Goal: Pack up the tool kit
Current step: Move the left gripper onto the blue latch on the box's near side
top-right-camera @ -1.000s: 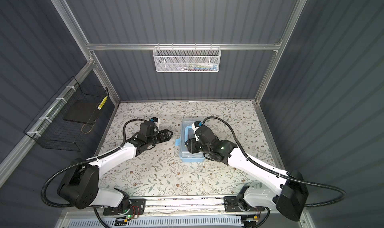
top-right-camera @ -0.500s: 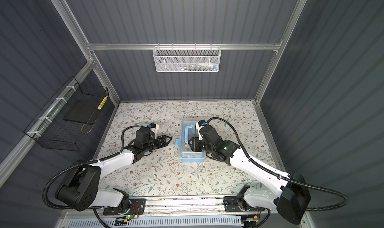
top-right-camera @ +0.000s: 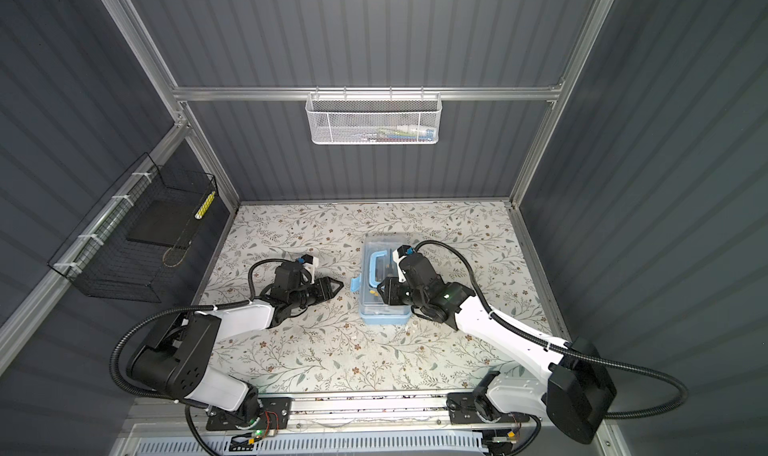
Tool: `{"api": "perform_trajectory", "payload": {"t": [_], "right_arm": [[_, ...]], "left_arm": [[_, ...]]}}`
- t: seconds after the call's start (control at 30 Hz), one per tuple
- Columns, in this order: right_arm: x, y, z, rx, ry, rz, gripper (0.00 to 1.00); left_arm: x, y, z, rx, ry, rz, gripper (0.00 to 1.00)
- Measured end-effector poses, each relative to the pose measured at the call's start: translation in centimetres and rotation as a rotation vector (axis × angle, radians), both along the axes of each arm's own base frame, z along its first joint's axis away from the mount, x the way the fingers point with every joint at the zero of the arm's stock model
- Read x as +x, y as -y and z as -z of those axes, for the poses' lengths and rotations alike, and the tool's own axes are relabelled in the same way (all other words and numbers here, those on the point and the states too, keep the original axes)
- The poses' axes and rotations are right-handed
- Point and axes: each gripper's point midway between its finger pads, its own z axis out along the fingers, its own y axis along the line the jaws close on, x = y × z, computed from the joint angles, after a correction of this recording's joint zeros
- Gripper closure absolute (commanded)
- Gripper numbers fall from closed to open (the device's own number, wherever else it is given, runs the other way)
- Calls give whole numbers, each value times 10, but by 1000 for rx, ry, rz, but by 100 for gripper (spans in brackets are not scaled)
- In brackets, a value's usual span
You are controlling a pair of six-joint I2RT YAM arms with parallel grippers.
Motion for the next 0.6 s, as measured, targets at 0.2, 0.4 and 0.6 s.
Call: {"api": "perform_trajectory", "payload": {"t": [0.2,0.4,0.6], "right_arm": [[-1,0,3,13,-13,0,58],[1,-1,0,23,-5,2,59],[-1,0,5,19,-9,2,59]], "left_arm": [[4,7,3,-80,-3,13,43],[10,21,14,-206,-36,33,56],[11,32,23,-310,-70,50,57]]}}
